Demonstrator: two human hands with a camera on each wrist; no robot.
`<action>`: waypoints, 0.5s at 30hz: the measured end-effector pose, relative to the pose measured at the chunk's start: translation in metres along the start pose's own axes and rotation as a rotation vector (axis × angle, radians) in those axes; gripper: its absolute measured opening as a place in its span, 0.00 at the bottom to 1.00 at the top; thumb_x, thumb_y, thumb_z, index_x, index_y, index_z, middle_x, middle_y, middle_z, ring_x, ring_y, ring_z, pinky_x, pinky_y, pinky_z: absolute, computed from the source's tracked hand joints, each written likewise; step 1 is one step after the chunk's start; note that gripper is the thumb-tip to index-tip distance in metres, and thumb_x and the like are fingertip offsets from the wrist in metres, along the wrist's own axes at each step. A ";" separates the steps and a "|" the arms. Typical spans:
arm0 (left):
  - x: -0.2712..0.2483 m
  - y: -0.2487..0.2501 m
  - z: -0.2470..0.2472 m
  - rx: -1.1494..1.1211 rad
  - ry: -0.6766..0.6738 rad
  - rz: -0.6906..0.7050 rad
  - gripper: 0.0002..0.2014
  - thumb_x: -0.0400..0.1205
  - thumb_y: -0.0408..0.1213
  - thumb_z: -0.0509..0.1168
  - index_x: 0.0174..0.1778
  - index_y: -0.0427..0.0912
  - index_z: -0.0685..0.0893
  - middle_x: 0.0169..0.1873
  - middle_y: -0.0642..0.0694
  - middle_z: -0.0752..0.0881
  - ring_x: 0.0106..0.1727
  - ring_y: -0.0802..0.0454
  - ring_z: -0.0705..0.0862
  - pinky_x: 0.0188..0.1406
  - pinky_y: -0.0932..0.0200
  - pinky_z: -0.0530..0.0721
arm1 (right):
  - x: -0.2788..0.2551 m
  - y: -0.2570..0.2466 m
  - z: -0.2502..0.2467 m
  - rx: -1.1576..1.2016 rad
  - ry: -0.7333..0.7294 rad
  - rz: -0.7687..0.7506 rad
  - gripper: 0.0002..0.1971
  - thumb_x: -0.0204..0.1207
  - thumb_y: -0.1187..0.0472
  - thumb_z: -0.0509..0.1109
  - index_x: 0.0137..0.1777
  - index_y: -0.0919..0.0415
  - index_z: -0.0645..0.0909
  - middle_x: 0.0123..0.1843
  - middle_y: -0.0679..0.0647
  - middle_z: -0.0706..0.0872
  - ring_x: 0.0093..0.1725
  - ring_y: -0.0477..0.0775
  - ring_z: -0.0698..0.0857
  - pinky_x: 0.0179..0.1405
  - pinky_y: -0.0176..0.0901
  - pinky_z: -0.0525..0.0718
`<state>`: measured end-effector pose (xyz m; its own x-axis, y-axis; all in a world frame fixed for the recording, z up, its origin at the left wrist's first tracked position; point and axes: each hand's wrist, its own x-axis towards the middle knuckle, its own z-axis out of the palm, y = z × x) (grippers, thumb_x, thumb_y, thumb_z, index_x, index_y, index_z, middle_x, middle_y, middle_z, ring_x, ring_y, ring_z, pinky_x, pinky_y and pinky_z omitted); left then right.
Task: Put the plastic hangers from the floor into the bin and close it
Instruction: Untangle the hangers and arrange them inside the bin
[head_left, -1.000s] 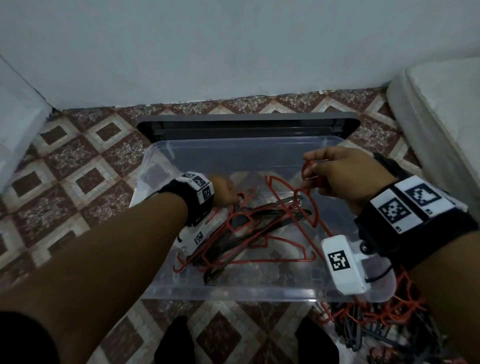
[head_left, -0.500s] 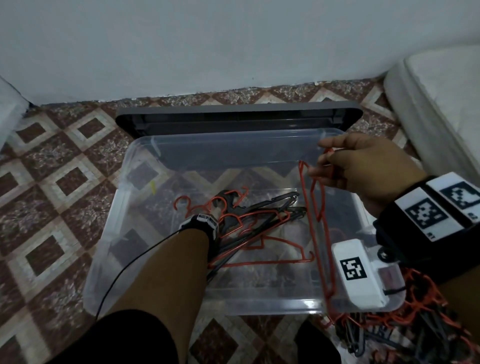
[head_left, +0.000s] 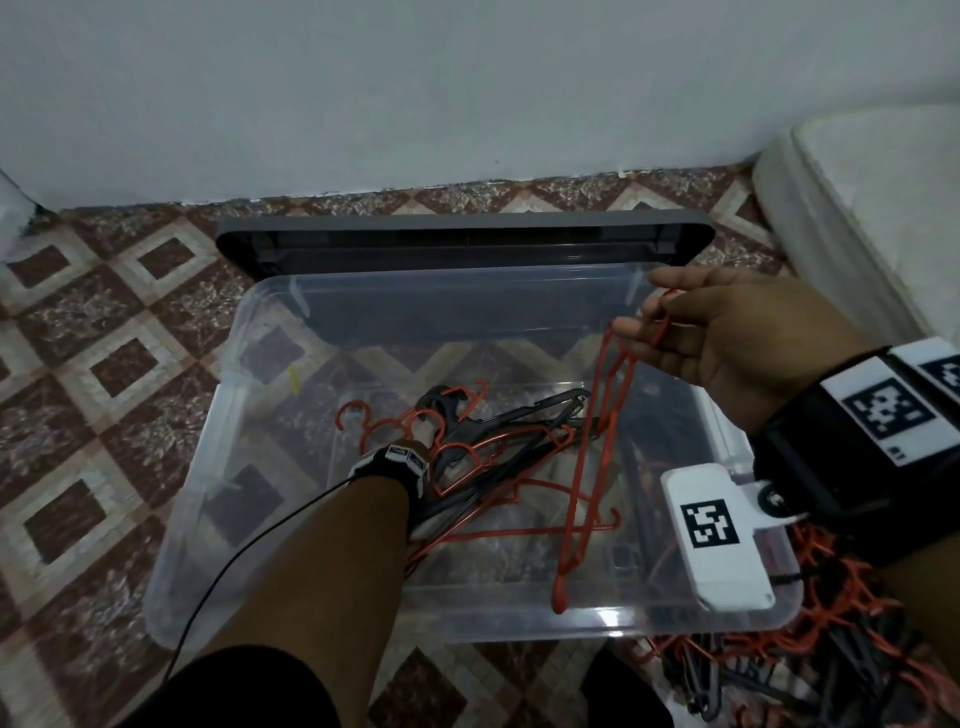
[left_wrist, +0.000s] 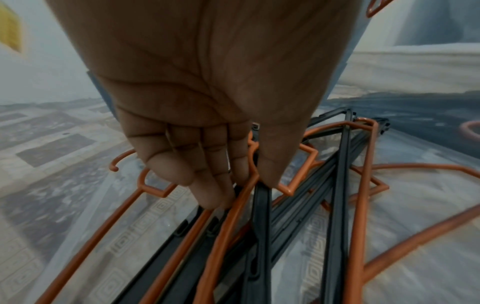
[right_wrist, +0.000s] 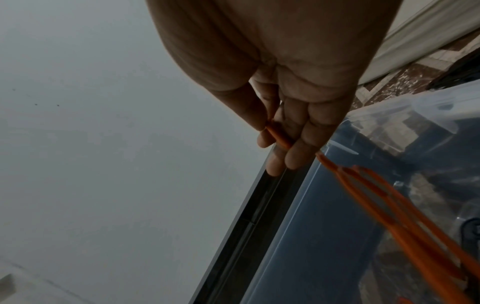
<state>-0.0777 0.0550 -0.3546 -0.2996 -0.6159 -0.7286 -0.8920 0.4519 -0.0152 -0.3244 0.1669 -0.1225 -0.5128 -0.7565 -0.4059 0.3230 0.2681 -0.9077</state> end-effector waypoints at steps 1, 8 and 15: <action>0.003 0.002 0.003 0.003 0.006 0.008 0.29 0.81 0.32 0.63 0.79 0.34 0.63 0.63 0.33 0.83 0.60 0.34 0.84 0.61 0.41 0.83 | 0.000 0.000 0.000 0.000 -0.003 -0.004 0.12 0.82 0.75 0.60 0.54 0.61 0.81 0.37 0.56 0.85 0.45 0.61 0.93 0.54 0.56 0.89; 0.010 0.005 -0.001 0.040 -0.008 0.069 0.23 0.81 0.32 0.65 0.73 0.38 0.72 0.60 0.34 0.84 0.59 0.36 0.84 0.58 0.46 0.84 | 0.006 0.002 0.000 0.006 0.010 0.002 0.12 0.82 0.75 0.58 0.53 0.61 0.80 0.36 0.56 0.85 0.45 0.59 0.93 0.48 0.51 0.91; -0.035 0.003 -0.066 -0.017 0.250 0.360 0.12 0.81 0.44 0.61 0.52 0.41 0.83 0.47 0.36 0.88 0.45 0.37 0.87 0.40 0.56 0.77 | 0.008 0.014 -0.003 -0.012 0.035 0.088 0.11 0.82 0.72 0.59 0.53 0.60 0.80 0.34 0.55 0.87 0.43 0.58 0.92 0.58 0.56 0.87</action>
<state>-0.0919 0.0353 -0.2838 -0.6633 -0.5593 -0.4971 -0.7205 0.6568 0.2224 -0.3269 0.1664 -0.1385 -0.5107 -0.7084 -0.4871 0.3587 0.3393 -0.8696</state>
